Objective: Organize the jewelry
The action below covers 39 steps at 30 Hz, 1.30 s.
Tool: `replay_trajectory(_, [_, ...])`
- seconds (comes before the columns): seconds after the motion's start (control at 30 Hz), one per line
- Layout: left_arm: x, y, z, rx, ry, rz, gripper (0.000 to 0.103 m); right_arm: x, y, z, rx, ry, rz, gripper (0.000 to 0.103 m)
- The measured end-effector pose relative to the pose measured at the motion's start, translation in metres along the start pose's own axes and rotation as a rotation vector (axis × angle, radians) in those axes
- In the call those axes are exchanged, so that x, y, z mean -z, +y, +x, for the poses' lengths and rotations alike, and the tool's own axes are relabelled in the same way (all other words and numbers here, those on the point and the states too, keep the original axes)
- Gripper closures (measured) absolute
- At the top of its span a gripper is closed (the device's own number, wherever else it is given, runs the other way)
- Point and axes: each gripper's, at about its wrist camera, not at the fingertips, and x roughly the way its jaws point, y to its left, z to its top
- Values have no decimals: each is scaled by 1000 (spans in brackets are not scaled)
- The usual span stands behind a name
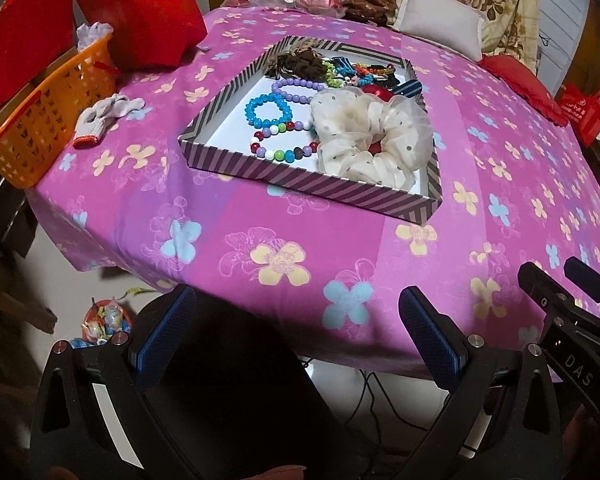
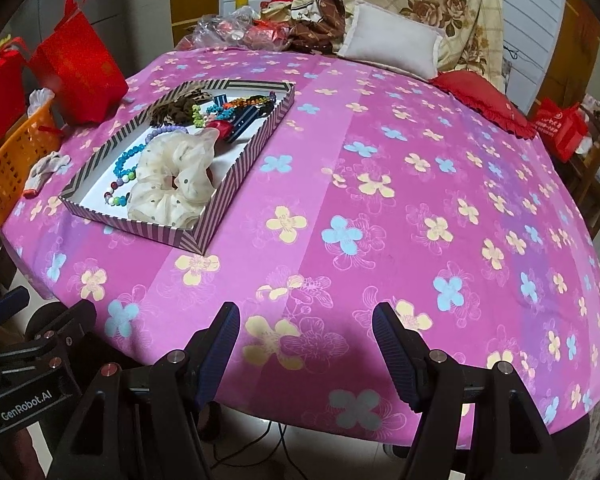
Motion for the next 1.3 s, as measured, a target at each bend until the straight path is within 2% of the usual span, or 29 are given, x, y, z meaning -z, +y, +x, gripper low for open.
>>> replay_trajectory(0.5, [-2, -3, -7, -10, -33, 12, 1, 1, 2, 0, -2, -5, -9, 36])
replay_trajectory(1.3, [0, -5, -7, -7, -34, 20, 1, 2, 6, 1, -8, -6, -15, 36])
